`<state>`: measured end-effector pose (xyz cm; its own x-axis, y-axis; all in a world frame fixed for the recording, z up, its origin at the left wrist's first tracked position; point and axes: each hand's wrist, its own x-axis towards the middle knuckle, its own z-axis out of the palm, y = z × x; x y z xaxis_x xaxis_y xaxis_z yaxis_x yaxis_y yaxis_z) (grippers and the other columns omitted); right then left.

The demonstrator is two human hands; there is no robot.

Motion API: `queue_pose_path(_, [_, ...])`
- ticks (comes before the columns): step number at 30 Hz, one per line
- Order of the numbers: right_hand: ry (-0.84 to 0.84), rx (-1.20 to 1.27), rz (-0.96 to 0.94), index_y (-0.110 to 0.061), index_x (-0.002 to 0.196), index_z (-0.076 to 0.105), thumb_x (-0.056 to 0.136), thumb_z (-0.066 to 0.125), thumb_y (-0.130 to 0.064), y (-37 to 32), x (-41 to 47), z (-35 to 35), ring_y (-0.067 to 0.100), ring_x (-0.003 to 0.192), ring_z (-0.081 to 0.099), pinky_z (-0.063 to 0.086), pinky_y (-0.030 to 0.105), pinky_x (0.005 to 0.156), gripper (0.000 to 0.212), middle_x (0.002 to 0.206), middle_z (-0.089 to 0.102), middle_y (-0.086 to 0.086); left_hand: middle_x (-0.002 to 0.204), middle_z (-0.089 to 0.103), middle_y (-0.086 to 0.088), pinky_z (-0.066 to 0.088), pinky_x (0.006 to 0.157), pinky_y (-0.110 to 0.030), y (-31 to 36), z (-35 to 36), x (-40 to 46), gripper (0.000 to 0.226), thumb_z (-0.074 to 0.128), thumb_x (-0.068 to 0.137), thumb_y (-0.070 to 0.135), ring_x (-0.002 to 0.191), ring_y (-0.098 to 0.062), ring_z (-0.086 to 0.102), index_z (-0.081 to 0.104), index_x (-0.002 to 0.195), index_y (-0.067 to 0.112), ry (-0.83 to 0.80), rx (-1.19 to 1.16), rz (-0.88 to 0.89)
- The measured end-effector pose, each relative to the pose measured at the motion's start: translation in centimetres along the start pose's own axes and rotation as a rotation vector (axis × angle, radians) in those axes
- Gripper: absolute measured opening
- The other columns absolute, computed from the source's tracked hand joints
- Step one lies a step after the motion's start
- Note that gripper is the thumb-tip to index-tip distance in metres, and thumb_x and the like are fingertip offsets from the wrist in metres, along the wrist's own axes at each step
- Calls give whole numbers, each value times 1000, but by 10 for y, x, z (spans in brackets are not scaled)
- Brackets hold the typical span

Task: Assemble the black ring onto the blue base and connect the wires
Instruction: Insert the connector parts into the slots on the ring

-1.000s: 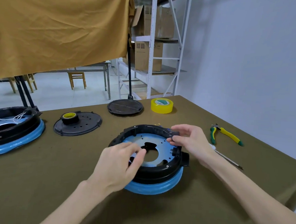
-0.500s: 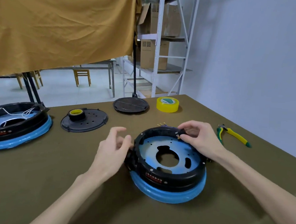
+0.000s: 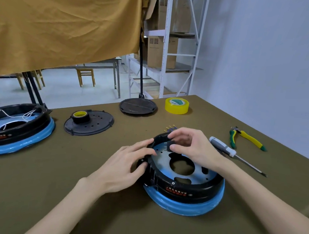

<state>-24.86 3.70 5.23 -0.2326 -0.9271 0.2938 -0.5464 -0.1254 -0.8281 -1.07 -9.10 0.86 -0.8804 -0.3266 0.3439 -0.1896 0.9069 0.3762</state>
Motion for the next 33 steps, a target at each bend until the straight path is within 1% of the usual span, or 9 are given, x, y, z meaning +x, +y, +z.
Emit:
queue_pose_path(3, [83, 39, -17, -13, 106, 74, 86, 82, -6, -2, 6, -8, 21, 89, 75, 60, 34, 88, 22, 95, 80, 4, 155, 37, 23, 22, 118, -28, -1, -8, -1, 29, 42, 95, 41, 145, -1, 28, 55, 120, 45, 26, 108, 16])
queue_pose_path(7, [160, -4, -91, -16, 104, 73, 81, 88, -10, -6, 4, -8, 21, 82, 73, 60, 31, 82, 28, 88, 78, 1, 134, 51, 11, 24, 113, -25, -1, -13, -7, 18, 45, 79, 30, 132, -12, 40, 51, 96, 33, 110, 223, 6])
queue_pose_path(11, [179, -163, -207, -24, 98, 75, 86, 83, -16, -11, -6, 8, 11, 85, 71, 55, 21, 79, 17, 86, 74, -10, 127, 59, 9, 24, 122, -33, -4, -12, -16, 20, 44, 73, 24, 129, -16, 50, 48, 92, 29, 213, 282, -23])
queue_pose_path(14, [165, -190, -222, -23, 99, 75, 88, 80, -15, -16, -11, 13, 9, 86, 70, 50, 13, 78, 14, 85, 73, -11, 117, 60, 5, 36, 116, -45, 5, -1, -15, 18, 46, 73, 27, 114, -20, 55, 50, 91, 26, 317, 309, -99])
queue_pose_path(20, [338, -232, -130, -31, 101, 65, 93, 72, -22, 2, -26, 42, 7, 70, 63, 47, 17, 66, 14, 89, 66, -16, 99, 51, 2, 40, 101, -42, 26, 12, -9, 20, 51, 74, 34, 96, -22, 47, 54, 87, 20, 374, 420, -145])
queue_pose_path(25, [379, -340, -224, -22, 109, 64, 94, 72, -15, 15, -8, 22, 9, 76, 64, 57, 31, 72, 19, 95, 64, -11, 116, 62, 3, 30, 123, -37, 22, 14, -13, 21, 54, 88, 36, 120, -17, 55, 59, 100, 19, 282, 305, -15])
queue_pose_path(28, [420, -439, -216, -15, 111, 65, 95, 71, -13, 13, 4, 12, 13, 84, 63, 57, 40, 80, 18, 98, 65, -4, 91, 58, 14, 43, 94, -23, 27, 16, -9, 26, 51, 94, 56, 88, -8, 53, 49, 95, 30, 208, 234, -45])
queue_pose_path(30, [428, -425, -273, -17, 113, 64, 95, 72, -14, 5, 0, 16, 11, 85, 62, 57, 38, 78, 20, 96, 65, -7, 78, 53, 18, 34, 75, -14, 32, 19, -6, 32, 51, 92, 65, 73, -5, 46, 47, 87, 33, 247, 257, -67])
queue_pose_path(33, [378, -259, -328, -25, 113, 62, 92, 75, -21, -3, -28, 28, 13, 85, 66, 56, 25, 73, 25, 90, 65, -13, 70, 53, 19, 29, 70, -10, 38, 24, -2, 36, 56, 88, 67, 63, -4, 44, 53, 82, 32, 336, 289, -63])
